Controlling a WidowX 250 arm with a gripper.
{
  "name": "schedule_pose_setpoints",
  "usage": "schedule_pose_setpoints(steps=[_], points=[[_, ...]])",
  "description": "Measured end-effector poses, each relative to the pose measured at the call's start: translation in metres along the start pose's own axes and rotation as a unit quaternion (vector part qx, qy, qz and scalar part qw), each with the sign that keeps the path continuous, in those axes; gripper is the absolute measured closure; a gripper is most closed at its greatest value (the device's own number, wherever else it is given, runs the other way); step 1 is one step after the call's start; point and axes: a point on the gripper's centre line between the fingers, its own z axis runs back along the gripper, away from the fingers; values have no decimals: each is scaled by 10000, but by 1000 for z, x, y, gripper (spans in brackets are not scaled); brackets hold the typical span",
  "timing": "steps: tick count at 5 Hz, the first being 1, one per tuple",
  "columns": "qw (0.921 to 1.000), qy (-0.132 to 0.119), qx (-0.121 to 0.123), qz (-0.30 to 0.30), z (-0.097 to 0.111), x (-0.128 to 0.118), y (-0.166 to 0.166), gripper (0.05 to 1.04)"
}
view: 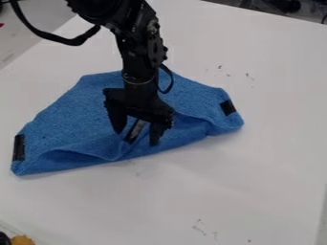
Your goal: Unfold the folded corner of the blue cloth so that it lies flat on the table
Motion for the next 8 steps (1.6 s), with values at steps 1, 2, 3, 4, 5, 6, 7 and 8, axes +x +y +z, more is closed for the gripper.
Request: schedule_pose_setpoints(steps=[1,2,3,4,5,6,7,8], points=[[10000,20,-52,-24,-6,2,-3,137],[10000,-4,-48,-20,-7,7,-3,344],[10000,-4,-46,-56,-7,10,-3,652],[10000,7,-3,-75,-6,10,-6,875],[9999,64,100,-44,-4,8,-6,981],[9997,-183,161,-57,17,8,-14,998],[9991,-263,323,-72,42,-13,-31,999],[9994,-212,235,111,49,-40,-44,999]])
